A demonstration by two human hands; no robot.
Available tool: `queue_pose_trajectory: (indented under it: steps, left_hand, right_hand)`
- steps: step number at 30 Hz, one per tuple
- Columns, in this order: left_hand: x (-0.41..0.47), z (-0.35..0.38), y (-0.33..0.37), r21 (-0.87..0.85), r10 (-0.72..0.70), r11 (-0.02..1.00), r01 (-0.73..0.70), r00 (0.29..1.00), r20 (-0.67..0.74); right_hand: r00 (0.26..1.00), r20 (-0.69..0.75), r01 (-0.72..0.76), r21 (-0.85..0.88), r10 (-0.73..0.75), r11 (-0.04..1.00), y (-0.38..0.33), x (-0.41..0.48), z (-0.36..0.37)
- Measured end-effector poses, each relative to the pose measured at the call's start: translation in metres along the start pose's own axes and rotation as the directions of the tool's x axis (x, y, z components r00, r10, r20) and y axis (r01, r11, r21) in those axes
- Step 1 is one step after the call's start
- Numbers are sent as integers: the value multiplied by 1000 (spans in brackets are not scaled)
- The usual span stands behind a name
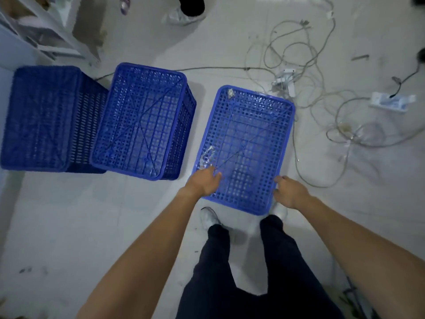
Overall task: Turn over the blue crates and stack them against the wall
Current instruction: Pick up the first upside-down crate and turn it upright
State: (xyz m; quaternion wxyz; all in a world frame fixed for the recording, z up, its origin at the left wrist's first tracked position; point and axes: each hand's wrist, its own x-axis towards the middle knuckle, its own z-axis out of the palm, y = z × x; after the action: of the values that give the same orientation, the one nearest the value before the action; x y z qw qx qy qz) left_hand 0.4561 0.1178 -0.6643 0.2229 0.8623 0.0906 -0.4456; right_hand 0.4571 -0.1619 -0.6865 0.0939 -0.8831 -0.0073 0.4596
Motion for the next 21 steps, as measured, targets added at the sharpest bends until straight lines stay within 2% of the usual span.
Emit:
queue_pose_trajectory:
  steps: [6, 14, 21]
  left_hand:
    - [37, 43, -42, 10, -25, 1000, 25, 1000, 5]
    - [132, 106, -86, 12, -17, 1000, 18, 998, -59]
    - [200, 136, -134, 206, 9, 978, 31, 981, -193]
  right_hand:
    - [995, -22, -99, 112, 102, 989, 24, 5, 59]
    - [985, -29, -162, 125, 167, 979, 62, 96, 128]
    - [945, -91, -276, 301, 315, 913, 62, 167, 184]
